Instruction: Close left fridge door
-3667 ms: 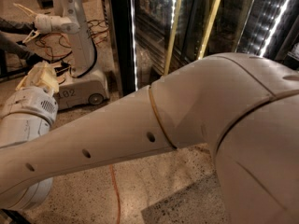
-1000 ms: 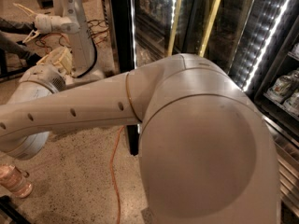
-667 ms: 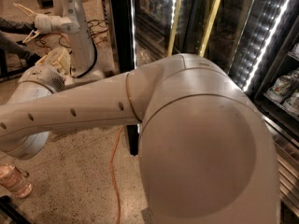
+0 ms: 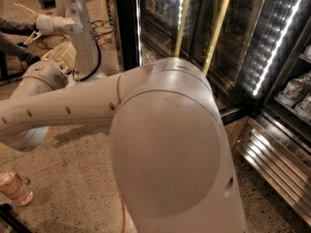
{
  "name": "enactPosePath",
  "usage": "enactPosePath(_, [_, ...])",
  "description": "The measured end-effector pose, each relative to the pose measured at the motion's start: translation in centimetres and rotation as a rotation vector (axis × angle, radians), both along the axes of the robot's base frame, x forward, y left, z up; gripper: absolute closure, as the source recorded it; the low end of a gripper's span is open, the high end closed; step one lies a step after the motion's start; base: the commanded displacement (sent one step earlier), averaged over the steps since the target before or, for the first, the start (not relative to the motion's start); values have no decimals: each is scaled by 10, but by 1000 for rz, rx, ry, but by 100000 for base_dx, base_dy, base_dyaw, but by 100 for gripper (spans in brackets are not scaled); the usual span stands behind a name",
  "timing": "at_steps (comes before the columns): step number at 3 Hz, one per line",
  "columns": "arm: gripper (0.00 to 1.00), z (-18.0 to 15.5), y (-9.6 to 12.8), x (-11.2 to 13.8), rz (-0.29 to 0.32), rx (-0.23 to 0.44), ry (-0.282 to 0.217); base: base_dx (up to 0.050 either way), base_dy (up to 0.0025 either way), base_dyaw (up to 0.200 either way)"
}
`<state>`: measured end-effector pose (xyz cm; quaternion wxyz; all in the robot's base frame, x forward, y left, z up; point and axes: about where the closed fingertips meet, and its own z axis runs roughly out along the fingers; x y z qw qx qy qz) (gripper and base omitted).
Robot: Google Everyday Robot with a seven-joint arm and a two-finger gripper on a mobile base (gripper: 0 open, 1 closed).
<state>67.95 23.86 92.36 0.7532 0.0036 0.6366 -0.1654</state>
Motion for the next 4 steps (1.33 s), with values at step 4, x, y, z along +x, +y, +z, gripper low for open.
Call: enactPosePath(4, [100,1,-16,64,-141,27,-43,0,0,0])
